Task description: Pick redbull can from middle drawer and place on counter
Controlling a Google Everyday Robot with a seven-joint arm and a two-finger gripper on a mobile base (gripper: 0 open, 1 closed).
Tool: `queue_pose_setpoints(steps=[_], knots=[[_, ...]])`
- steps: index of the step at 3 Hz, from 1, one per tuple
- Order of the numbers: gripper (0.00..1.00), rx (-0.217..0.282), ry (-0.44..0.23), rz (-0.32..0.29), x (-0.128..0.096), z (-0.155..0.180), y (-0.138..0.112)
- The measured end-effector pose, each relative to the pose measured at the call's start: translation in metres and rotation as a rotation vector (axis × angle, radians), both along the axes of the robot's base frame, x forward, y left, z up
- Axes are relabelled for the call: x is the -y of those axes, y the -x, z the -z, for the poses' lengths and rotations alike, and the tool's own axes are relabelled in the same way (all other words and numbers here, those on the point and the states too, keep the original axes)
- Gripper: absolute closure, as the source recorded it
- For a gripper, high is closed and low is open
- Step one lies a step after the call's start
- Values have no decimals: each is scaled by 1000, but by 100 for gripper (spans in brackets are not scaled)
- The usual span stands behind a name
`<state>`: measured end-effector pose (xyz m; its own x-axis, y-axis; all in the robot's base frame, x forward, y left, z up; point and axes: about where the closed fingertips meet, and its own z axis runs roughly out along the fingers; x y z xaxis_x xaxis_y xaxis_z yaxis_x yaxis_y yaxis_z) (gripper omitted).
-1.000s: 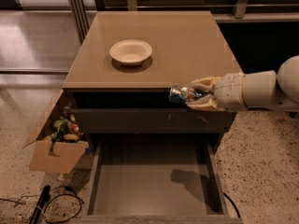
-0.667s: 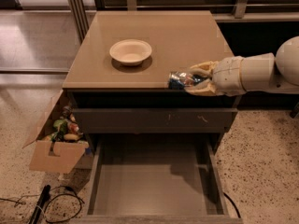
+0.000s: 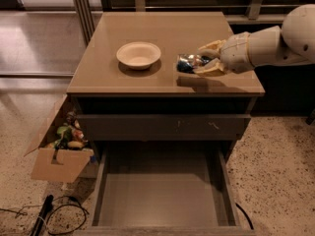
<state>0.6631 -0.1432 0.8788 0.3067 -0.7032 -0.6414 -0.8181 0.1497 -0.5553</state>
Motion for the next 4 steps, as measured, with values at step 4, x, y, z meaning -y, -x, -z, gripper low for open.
queue_pose_setpoints(steps=[4], knots=[[83,-111,13,-18,-14,30,-58]])
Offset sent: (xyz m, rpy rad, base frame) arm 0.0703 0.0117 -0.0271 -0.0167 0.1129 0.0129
